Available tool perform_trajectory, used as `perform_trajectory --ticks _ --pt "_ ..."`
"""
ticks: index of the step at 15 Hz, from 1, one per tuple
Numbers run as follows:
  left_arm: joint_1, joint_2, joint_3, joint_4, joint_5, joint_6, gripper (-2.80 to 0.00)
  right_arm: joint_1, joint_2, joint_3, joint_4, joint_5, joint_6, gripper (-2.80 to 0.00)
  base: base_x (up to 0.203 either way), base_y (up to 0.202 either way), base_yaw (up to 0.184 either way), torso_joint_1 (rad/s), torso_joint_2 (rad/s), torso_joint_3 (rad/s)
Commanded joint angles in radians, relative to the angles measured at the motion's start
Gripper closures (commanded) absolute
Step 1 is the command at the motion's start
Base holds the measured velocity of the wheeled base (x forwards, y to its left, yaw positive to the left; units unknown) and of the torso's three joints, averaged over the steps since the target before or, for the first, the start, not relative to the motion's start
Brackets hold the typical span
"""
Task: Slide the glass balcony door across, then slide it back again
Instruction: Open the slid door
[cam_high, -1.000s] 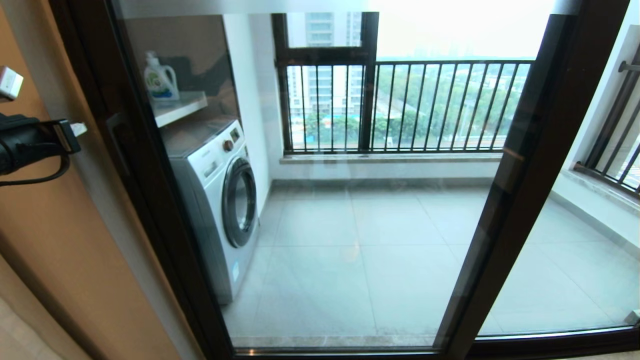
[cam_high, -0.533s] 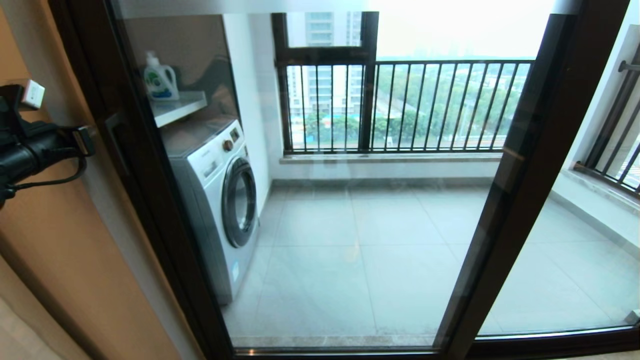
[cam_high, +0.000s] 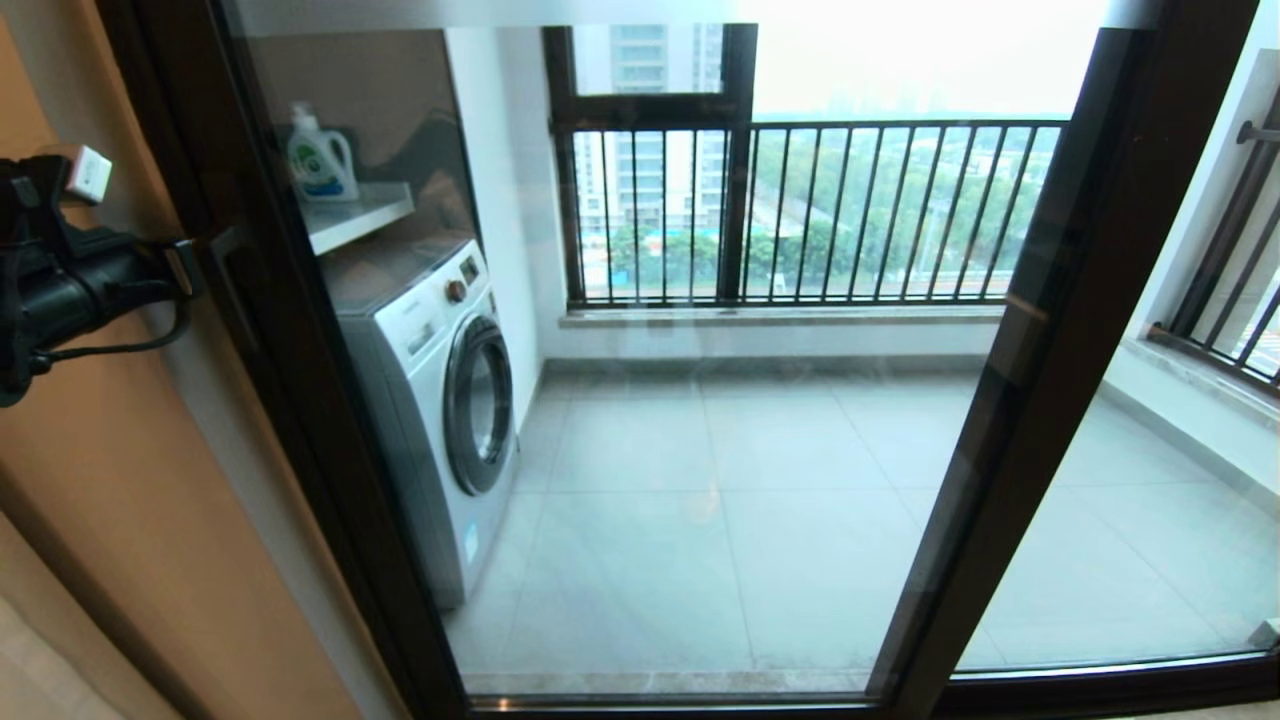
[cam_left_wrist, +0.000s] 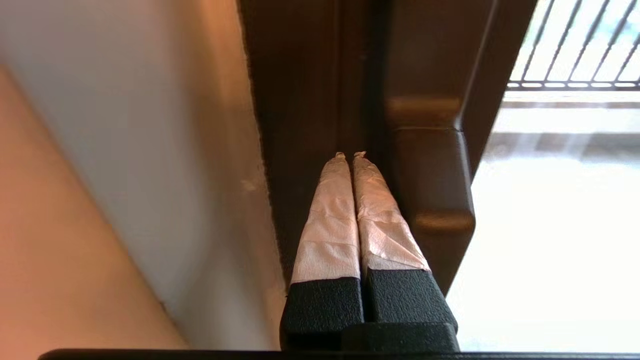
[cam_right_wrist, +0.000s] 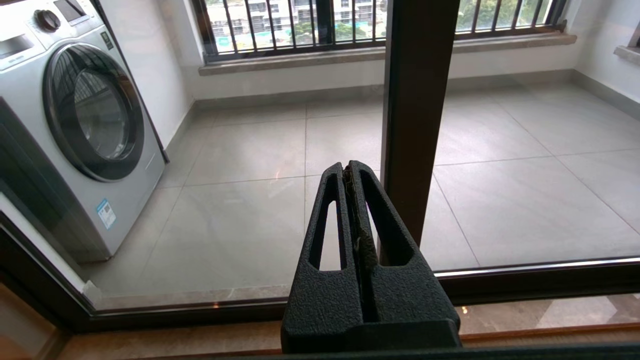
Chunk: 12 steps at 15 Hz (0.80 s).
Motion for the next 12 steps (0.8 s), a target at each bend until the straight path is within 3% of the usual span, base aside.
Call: perform_trajectory --ticks 1,12 --pt "-0.02 -0.002 0.002 -0.003 -0.002 -0.001 0.0 0.0 0.001 0.012 -0.001 0.0 0.0 0.0 0.0 0.0 0.0 0.0 0.0 0.0" --pt "-0.133 -0.027 0.023 0.016 0.019 -0.003 0.0 0.0 0.001 0.012 -0.001 0.0 0.0 0.0 0.0 0.0 0.0 0.0 0.0 0.0"
